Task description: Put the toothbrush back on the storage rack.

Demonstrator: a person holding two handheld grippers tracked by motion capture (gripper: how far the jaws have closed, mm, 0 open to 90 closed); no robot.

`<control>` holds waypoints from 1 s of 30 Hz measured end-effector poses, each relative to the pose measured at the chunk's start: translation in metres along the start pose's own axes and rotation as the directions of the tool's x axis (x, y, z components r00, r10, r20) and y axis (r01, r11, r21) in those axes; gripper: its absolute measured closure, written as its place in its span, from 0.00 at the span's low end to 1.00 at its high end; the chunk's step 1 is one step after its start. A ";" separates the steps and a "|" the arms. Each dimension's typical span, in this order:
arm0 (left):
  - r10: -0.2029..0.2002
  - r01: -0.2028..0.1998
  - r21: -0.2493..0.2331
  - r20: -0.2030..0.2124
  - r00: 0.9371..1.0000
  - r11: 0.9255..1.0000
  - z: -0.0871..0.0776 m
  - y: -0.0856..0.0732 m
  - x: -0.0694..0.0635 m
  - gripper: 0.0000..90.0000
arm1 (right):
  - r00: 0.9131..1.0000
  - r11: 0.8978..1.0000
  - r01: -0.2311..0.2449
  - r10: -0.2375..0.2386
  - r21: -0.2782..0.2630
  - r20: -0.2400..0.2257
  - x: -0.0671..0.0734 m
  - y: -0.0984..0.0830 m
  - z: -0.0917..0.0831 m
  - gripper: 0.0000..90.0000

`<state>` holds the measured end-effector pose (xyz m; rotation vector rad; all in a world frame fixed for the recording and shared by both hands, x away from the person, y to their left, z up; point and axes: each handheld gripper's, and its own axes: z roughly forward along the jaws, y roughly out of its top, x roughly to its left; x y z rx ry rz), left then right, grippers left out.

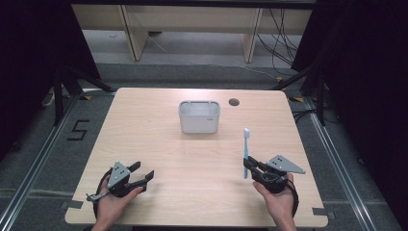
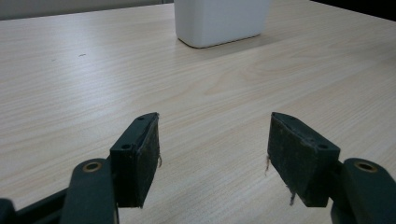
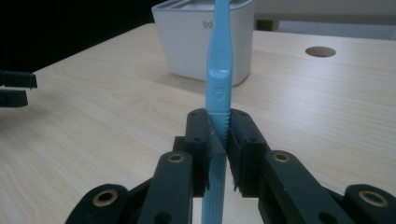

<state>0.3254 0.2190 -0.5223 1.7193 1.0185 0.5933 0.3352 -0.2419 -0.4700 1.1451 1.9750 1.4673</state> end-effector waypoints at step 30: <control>-0.064 0.079 -0.123 0.127 0.990 0.989 -0.002 0.026 -0.018 0.40 | 0.999 0.994 0.046 -0.045 -0.098 0.020 0.018 0.013 0.012 0.88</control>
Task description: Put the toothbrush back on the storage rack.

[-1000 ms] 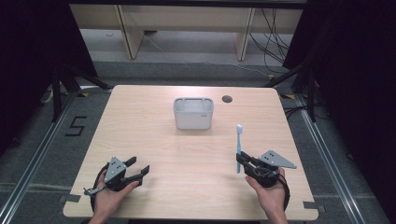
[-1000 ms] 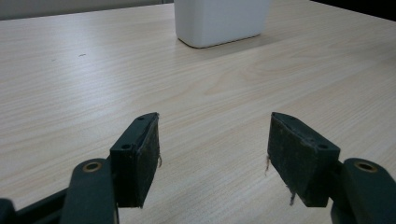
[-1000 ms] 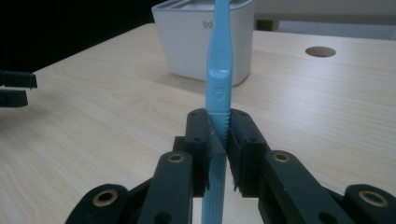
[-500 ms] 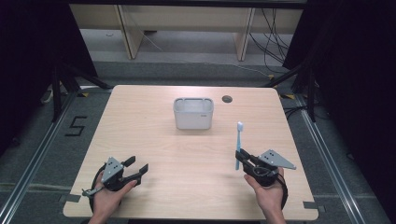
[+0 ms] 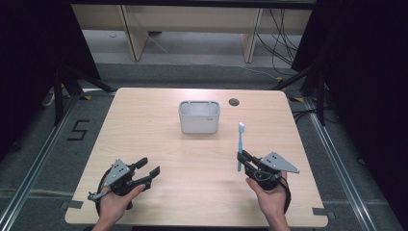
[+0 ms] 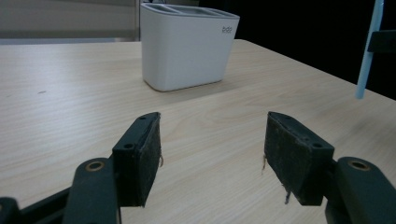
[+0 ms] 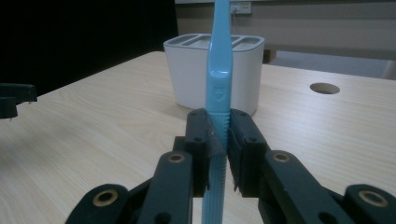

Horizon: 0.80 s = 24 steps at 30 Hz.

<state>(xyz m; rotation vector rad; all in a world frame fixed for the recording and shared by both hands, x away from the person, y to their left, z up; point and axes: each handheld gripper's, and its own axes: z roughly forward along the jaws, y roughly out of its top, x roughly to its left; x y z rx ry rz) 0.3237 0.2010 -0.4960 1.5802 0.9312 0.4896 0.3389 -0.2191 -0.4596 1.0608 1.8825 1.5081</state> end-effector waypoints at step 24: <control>0.031 -0.029 -0.026 0.105 0.994 0.999 0.021 0.030 -0.021 0.46 | 0.998 0.999 0.037 -0.038 -0.024 -0.058 0.020 0.004 0.018 0.88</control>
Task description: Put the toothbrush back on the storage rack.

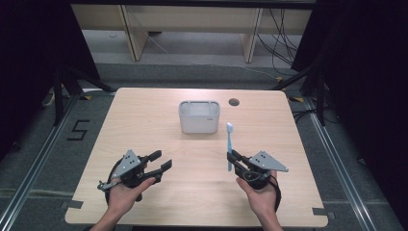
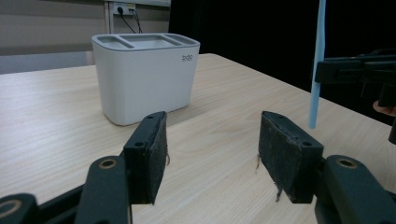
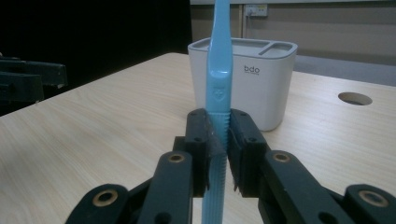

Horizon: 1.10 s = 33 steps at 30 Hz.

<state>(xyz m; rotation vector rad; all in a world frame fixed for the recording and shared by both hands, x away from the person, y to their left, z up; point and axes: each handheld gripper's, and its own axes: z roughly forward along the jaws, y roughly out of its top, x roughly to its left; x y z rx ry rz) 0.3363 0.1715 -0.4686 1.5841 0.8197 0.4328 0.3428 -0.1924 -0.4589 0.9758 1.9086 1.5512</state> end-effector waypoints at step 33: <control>0.013 -0.013 -0.001 0.100 0.995 1.000 0.034 0.025 -0.022 0.54 | 0.999 1.000 0.010 -0.010 0.002 -0.047 0.023 0.002 0.019 0.88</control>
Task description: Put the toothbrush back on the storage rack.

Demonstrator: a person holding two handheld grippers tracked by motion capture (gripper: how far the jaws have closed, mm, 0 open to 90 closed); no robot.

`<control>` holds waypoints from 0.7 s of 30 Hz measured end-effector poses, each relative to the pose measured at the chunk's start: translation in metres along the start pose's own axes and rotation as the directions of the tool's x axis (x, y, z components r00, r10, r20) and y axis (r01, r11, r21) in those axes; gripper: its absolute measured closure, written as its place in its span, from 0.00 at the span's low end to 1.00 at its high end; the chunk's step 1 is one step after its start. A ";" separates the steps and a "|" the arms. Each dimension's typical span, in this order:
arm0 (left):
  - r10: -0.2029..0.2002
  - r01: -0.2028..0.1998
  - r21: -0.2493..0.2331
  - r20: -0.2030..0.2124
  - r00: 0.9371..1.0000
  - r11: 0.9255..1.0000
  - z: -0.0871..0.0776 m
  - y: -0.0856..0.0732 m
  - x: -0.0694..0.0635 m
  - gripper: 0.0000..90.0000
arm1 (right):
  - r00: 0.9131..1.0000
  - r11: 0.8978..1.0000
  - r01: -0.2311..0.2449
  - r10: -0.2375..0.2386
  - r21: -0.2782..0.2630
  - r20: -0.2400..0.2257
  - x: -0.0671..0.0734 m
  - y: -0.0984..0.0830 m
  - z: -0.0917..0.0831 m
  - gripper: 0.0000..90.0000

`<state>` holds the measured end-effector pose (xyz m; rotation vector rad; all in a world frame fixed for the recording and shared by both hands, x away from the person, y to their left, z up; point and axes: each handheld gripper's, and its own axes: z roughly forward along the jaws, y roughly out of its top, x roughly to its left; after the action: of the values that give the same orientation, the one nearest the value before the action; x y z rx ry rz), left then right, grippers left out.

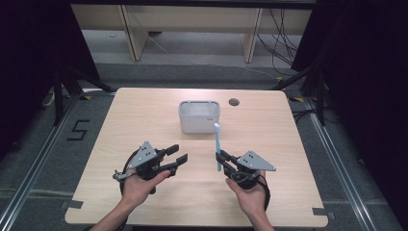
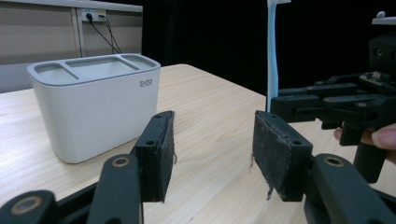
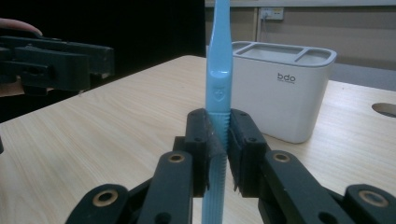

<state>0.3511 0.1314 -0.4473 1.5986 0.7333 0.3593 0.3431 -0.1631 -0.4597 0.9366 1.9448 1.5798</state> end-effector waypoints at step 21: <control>-0.009 0.009 0.004 0.075 0.997 1.000 0.035 0.020 -0.015 0.61 | 0.999 1.000 0.012 -0.012 0.003 -0.033 0.016 0.003 0.015 0.88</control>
<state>0.3661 0.0948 -0.4310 1.6036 0.6840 0.2904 0.3440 -0.1414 -0.4597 0.9042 1.9725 1.5949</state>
